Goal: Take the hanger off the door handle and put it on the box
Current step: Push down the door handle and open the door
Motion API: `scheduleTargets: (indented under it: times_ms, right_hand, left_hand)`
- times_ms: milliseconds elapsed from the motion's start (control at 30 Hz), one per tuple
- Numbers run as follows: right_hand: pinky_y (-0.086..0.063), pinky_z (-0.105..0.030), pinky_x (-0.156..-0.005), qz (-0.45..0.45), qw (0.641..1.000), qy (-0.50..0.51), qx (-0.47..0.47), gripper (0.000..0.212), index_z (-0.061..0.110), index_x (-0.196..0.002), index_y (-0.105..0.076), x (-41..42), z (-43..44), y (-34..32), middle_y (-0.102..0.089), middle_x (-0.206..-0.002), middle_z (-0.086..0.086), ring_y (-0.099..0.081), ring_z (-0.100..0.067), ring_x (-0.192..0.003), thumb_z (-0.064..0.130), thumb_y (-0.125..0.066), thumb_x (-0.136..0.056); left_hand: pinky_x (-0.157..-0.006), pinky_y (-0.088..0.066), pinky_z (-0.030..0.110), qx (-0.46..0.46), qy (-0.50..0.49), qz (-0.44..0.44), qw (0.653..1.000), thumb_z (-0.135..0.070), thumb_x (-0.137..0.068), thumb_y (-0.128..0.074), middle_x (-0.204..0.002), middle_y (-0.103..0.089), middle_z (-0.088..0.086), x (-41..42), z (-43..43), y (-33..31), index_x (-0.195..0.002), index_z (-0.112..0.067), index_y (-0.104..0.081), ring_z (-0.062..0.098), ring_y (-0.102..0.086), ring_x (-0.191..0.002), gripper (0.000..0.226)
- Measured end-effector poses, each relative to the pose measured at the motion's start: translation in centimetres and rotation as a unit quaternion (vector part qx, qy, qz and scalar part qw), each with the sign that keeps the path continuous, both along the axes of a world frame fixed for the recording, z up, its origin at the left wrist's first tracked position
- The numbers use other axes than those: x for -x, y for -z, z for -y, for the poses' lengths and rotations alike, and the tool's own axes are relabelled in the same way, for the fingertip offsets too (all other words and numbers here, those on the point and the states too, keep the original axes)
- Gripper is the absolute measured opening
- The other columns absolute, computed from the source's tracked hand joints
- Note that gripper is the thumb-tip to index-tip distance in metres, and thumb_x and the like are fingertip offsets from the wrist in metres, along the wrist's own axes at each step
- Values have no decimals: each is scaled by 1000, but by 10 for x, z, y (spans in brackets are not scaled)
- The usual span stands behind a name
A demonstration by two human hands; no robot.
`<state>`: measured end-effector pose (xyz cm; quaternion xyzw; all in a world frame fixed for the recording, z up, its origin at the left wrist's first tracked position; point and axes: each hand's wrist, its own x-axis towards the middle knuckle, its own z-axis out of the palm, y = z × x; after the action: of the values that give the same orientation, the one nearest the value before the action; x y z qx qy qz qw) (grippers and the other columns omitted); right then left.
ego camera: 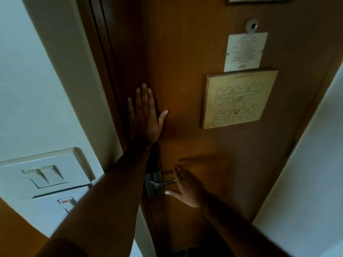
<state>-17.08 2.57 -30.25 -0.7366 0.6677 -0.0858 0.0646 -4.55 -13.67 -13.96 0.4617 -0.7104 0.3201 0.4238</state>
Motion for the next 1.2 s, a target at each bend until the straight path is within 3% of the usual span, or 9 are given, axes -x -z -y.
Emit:
scheduleTargets:
  times_ms: [233, 367, 533, 633, 700, 767, 967, 1133, 1200]
  right_hand:
    - [-5, -36, -130, 51, 997, 46, 41, 103, 13, -166, 8, -22, 7, 66, 14, -173, -8, 11, -24, -161, 80, -28, -96]
    - [-14, -34, -127, 96, 991, 90, 22, 107, 19, -167, 0, -34, 8, 90, 4, -175, -4, -2, -22, -162, 87, -30, -90]
    - [-12, -31, -123, 87, 993, 82, 17, 104, 19, -166, -12, -31, 14, 92, -10, -175, -4, -12, -21, -161, 87, -33, -90]
    - [-30, -38, -125, 85, 993, 83, 7, 101, 19, -163, -25, -30, 12, 81, -26, -172, -6, -27, -23, -157, 87, -38, -88]
    - [-46, -39, -116, 81, 993, 84, 3, 96, 20, -157, -34, -32, 9, 76, -40, -164, -6, -42, -24, -149, 85, -44, -87]
    - [-51, -37, -111, 79, 994, 78, 3, 91, 21, -152, -39, -32, 2, 71, -47, -158, -6, -49, -23, -142, 83, -49, -87]
    - [-52, -37, -108, 64, 996, 68, -12, 93, 19, -153, -34, -33, -33, 60, -44, -158, -7, -50, -23, -139, 79, -56, -86]
    - [-42, -37, -119, 37, 996, 66, -45, 105, 13, -161, -23, -33, -72, 54, -28, -169, -10, -38, -27, -149, 69, -69, -84]
    - [-38, -37, -121, 43, 994, 74, -61, 107, 13, -163, -20, -31, -87, 52, -24, -171, -9, -35, -27, -152, 67, -69, -84]
  left_hand:
    - [-128, -17, 57, 76, -30, -34, 996, -71, -101, -42, -166, -35, 16, 8, 15, 9, -161, -5, -28, 33, -31, -155, 90]
    - [-126, -21, 57, 85, -37, -43, 995, -70, -101, -43, -164, -40, 16, 9, 16, 7, -158, -4, -35, 34, -36, -153, 87]
    - [-126, -22, 57, 86, -37, -41, 995, -70, -101, -44, -163, -42, 17, 9, 15, 5, -157, -4, -38, 35, -38, -152, 87]
    - [-126, -23, 58, 76, -37, -38, 996, -69, -101, -44, -163, -41, 17, 7, 8, 5, -157, -4, -38, 35, -38, -153, 86]
    - [-126, -23, 58, 64, -40, -30, 997, -69, -102, -43, -165, -38, 17, 6, 3, 2, -158, -4, -36, 34, -35, -154, 87]
    - [-127, -21, 57, 47, -42, -25, 998, -69, -103, -40, -167, -34, 16, 3, -9, 0, -160, -5, -32, 33, -32, -156, 87]
    - [-130, -13, 55, 8, -38, 39, 998, -61, -108, -30, -173, -16, 15, -14, -52, -1, -164, -7, -14, 31, -15, -161, 80]
    - [-130, 10, 47, -2, 13, 31, 999, -34, -113, -35, -174, -10, 15, -21, -93, 1, -164, -6, -9, 31, -10, -162, 64]
    - [-130, 7, 45, 13, 18, 44, 999, -27, -112, -38, -173, -15, 14, -27, -110, 3, -164, -6, -12, 30, -14, -161, 62]
